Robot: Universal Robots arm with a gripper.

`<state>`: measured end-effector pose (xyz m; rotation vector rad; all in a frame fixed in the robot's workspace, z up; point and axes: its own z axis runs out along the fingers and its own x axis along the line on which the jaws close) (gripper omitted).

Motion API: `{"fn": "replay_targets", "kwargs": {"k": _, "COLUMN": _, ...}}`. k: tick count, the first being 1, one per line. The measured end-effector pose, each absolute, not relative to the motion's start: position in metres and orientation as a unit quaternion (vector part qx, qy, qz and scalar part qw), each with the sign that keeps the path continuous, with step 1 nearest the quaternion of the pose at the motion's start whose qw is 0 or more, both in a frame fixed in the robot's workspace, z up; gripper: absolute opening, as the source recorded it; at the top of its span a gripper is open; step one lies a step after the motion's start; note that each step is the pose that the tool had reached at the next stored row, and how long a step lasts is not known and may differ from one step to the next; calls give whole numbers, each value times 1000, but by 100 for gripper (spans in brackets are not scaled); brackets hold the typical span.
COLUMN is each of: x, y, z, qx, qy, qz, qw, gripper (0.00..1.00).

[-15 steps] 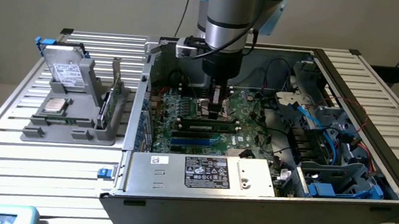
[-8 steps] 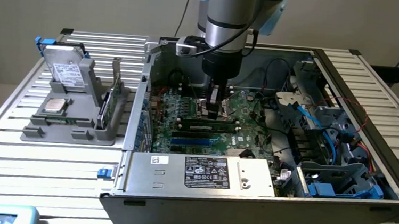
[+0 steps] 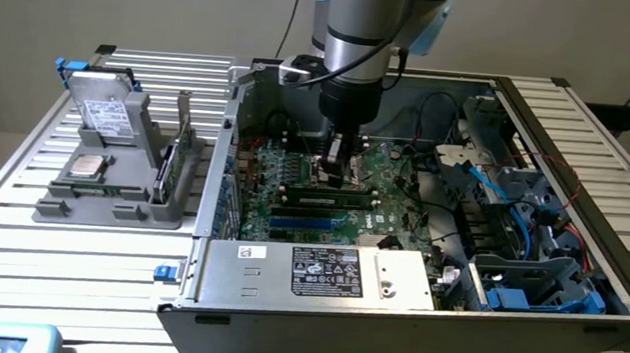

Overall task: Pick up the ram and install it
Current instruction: 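Press down the ram until it locks into place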

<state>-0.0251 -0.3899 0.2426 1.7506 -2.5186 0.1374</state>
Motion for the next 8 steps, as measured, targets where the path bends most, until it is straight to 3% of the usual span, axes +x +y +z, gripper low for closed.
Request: {"fn": "replay_targets", "kwargs": {"k": 8, "x": -25, "y": -390, "z": 243, "qx": 534, "qy": -844, "qz": 49, "qw": 29, "gripper": 11}}
